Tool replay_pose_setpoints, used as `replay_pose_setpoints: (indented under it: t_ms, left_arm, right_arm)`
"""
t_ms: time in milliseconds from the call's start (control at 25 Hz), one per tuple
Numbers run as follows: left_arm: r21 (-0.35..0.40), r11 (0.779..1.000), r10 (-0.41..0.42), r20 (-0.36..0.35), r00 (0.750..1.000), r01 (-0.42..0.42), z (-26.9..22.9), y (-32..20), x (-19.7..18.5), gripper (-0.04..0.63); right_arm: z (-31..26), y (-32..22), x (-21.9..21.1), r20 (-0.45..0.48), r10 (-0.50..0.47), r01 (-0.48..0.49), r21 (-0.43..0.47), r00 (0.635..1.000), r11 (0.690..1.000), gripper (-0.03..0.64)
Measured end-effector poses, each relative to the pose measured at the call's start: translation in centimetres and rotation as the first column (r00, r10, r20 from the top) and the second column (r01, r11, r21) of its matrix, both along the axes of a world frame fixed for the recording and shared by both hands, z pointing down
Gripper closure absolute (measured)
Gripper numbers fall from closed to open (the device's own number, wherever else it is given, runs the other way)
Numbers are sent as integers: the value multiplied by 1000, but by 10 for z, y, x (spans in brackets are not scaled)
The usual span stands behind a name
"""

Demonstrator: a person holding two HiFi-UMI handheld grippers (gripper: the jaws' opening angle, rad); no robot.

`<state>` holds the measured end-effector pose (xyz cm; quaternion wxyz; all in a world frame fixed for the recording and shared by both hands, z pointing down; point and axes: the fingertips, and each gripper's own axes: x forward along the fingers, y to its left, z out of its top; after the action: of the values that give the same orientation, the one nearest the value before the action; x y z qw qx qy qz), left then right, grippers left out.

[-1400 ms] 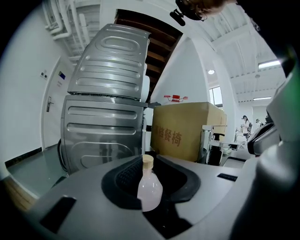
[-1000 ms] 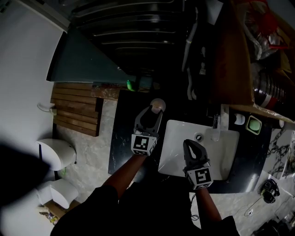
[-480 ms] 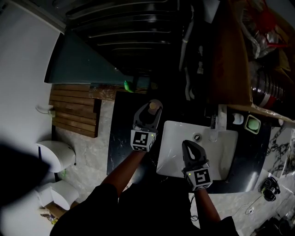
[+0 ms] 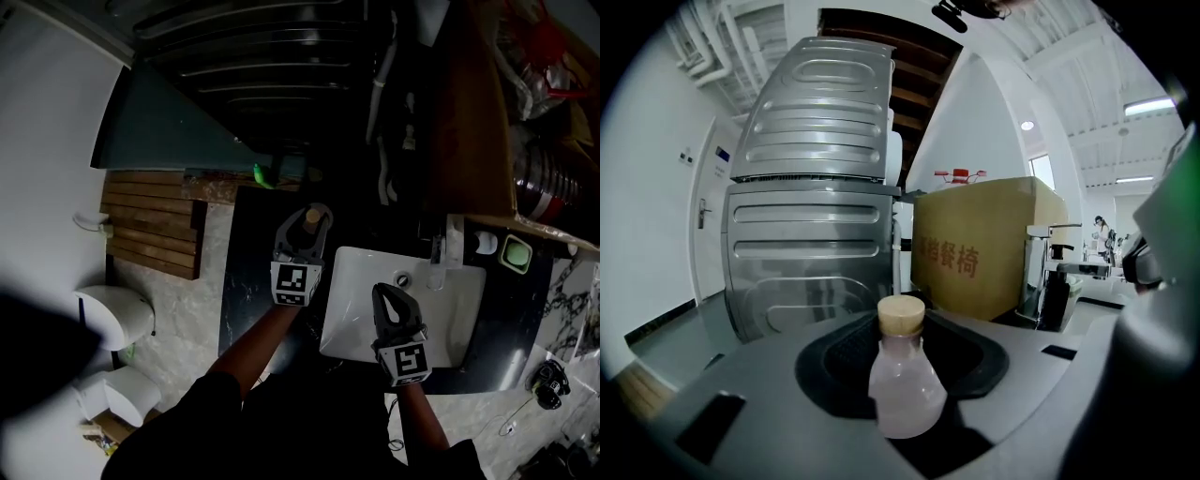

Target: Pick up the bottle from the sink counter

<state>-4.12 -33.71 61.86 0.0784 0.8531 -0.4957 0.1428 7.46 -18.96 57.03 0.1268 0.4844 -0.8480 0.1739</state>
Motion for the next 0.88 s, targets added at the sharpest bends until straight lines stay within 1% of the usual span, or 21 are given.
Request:
replay_pose_setpoints:
  t_ms: [280,480,880]
  left_arm:
    - [-5,1000,12,1,1000,-12,0,2,-1,451]
    - [-3,1000,27,-17,1000,-27,-2,13,-4,453]
    - [5,999,42,-10,999,-42,-15,40,-10,453]
  right_arm:
    - [-2,5,0,12,19,-19,-7,1000,1000,577]
    - [-3,12,4,15,38,-38,-16,999,999,577]
    - [-15,17,-1,48,59,-60,10,997,998,577]
